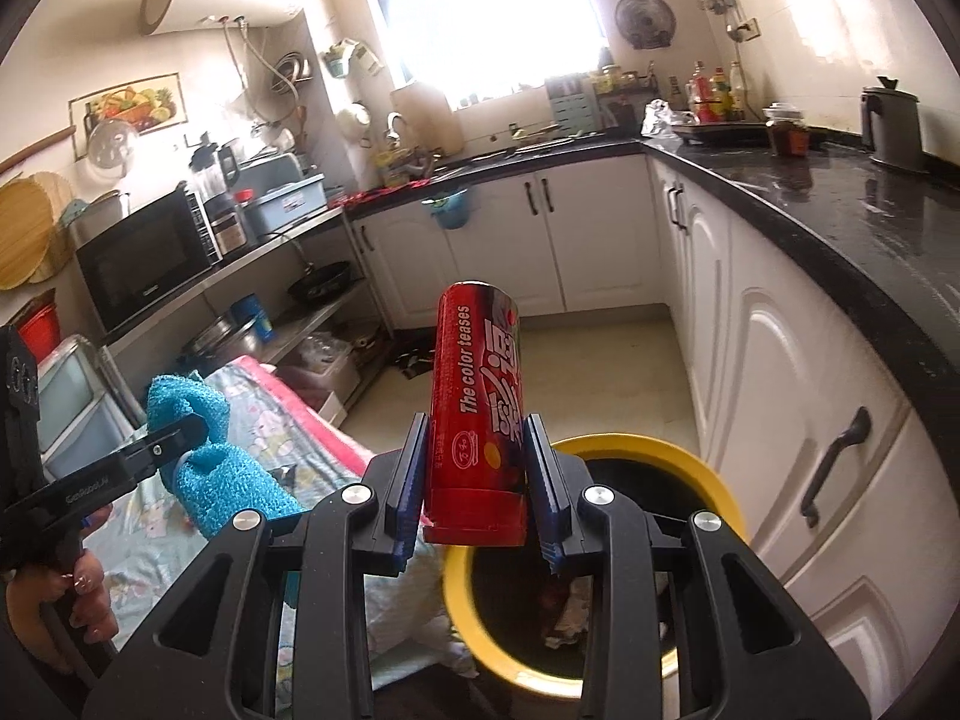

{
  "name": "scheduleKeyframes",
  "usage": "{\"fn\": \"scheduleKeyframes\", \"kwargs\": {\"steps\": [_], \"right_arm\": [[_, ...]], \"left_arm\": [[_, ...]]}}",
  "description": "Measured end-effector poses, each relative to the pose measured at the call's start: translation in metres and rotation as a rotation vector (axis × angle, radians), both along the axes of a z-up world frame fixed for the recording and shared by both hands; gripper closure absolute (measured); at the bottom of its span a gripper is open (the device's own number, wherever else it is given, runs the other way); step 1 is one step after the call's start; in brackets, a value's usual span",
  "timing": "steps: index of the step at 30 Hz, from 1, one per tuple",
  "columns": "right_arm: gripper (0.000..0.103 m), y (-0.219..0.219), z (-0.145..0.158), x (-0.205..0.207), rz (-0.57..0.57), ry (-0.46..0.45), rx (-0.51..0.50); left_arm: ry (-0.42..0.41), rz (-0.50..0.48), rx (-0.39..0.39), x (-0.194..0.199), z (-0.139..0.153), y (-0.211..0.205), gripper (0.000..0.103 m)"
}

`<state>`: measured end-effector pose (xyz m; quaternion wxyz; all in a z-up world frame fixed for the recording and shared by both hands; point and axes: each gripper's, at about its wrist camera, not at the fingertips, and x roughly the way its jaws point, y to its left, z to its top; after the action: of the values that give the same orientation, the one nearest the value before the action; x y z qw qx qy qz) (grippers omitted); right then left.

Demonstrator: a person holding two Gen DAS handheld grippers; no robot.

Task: Collect trash
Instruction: 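Carry the blue towel and red canister over the yellow bin while opening both tools to drop them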

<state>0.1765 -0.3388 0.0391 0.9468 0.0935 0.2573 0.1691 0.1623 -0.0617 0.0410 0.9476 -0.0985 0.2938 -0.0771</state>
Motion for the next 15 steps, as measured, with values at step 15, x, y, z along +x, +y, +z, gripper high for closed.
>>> {"fn": "scheduleKeyframes", "kwargs": {"steps": [15], "right_arm": [[0.073,-0.023,-0.022,0.014,-0.062,0.052,-0.003]], "left_arm": [[0.024,-0.065,0.070,0.034,-0.016,-0.051,0.087]]}}
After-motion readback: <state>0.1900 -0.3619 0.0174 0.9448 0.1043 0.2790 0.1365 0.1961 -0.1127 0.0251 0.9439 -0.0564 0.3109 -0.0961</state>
